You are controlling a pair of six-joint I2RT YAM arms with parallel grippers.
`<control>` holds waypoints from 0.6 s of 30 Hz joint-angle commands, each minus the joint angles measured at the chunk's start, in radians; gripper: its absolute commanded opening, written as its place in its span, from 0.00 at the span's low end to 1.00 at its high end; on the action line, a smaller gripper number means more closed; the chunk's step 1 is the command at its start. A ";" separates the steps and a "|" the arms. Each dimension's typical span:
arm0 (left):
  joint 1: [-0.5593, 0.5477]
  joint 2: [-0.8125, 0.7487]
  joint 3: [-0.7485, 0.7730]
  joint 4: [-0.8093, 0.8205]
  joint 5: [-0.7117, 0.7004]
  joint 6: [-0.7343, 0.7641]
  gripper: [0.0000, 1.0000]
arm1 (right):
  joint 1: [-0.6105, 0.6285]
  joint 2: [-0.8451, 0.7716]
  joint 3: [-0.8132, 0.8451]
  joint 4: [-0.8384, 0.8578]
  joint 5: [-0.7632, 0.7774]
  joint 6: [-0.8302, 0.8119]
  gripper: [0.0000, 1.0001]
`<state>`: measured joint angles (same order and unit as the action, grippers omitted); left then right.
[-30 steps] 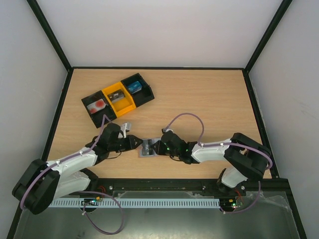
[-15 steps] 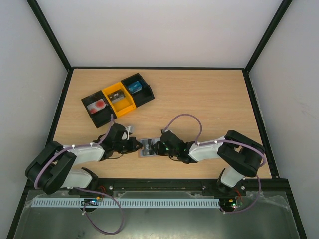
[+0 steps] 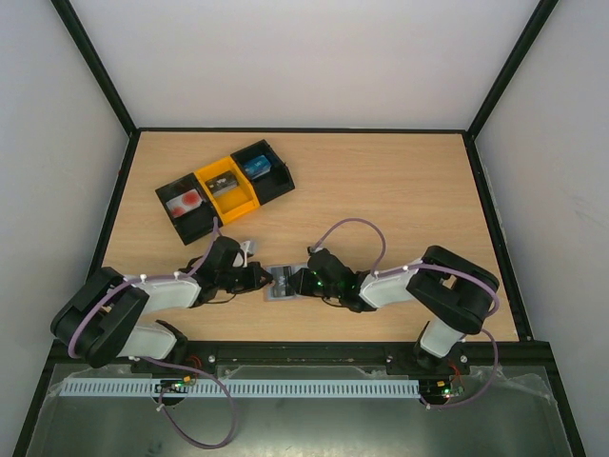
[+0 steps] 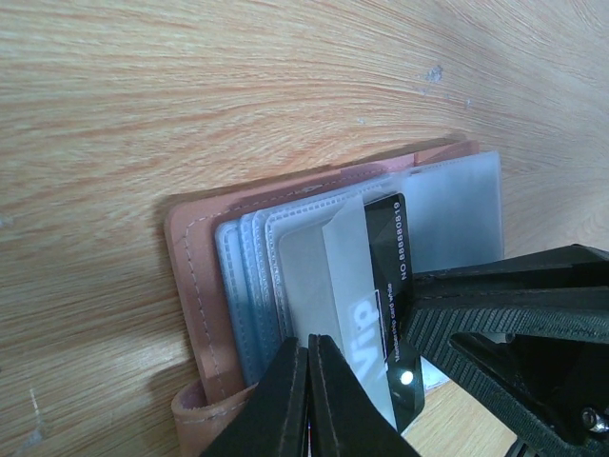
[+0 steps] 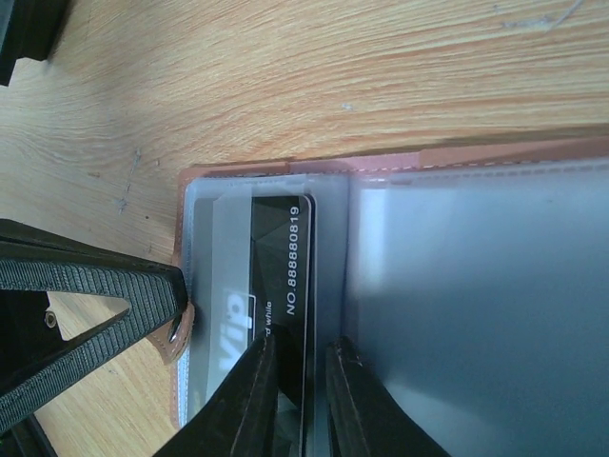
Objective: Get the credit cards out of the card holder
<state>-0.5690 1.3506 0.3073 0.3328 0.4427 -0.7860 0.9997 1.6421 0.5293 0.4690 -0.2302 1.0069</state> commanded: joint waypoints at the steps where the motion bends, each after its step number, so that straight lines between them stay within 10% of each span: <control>1: -0.005 0.018 -0.021 -0.002 -0.022 0.019 0.03 | -0.009 0.028 -0.017 0.023 -0.014 0.010 0.16; 18: -0.005 0.033 -0.041 0.014 -0.047 0.011 0.03 | -0.035 0.001 -0.083 0.088 -0.038 0.028 0.02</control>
<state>-0.5690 1.3701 0.2924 0.3897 0.4335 -0.7864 0.9741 1.6512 0.4816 0.5594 -0.2649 1.0275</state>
